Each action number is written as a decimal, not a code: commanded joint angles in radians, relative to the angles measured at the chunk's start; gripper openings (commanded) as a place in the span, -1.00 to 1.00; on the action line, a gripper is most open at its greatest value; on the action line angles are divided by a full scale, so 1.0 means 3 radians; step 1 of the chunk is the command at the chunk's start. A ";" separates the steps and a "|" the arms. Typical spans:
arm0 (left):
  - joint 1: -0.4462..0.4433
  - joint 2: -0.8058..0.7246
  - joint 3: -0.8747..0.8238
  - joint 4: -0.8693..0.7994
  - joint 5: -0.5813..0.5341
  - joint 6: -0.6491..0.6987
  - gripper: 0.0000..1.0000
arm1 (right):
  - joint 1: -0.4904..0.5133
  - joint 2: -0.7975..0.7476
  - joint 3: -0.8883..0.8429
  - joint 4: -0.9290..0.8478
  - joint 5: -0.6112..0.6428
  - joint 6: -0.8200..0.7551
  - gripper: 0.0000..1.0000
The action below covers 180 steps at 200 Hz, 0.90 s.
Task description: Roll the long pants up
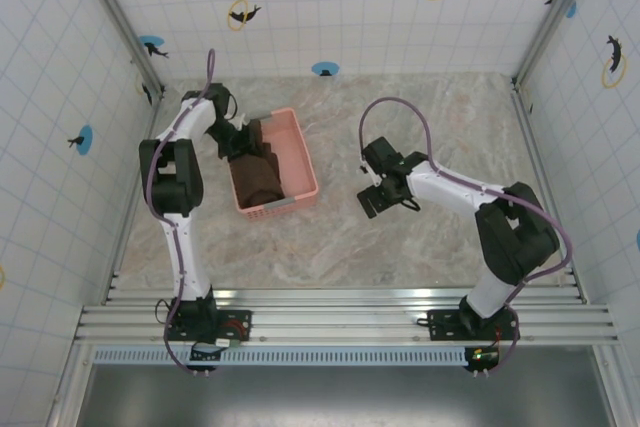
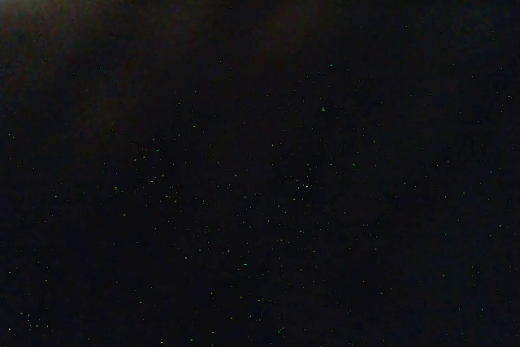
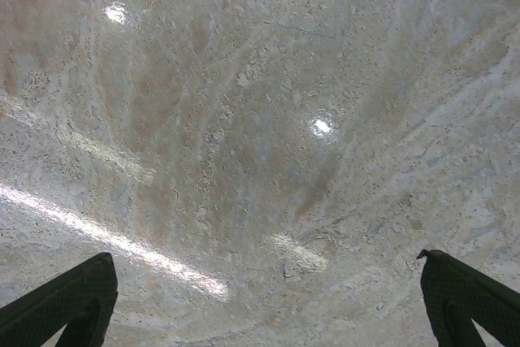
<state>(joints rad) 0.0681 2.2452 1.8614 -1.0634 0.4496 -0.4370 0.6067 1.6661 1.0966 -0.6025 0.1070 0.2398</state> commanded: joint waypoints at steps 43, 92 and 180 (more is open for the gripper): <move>0.0013 -0.0047 0.0261 -0.0368 -0.0642 0.0147 0.89 | -0.0082 -0.0216 -0.0071 -0.0057 -0.0052 -0.0060 0.98; 0.0008 -0.0134 0.0935 -0.0678 -0.0927 0.0114 0.95 | -0.0085 -0.0205 0.0003 -0.0037 -0.0060 -0.0065 0.98; 0.0008 -0.0556 0.1172 -0.0572 -0.0493 0.0037 0.85 | -0.0123 -0.0164 0.0036 -0.0018 -0.0051 -0.0058 0.85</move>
<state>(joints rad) 0.0673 2.1502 2.2284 -1.2236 0.2546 -0.4206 0.5823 1.6268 1.0943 -0.6071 0.0864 0.2234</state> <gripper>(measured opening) 0.969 0.979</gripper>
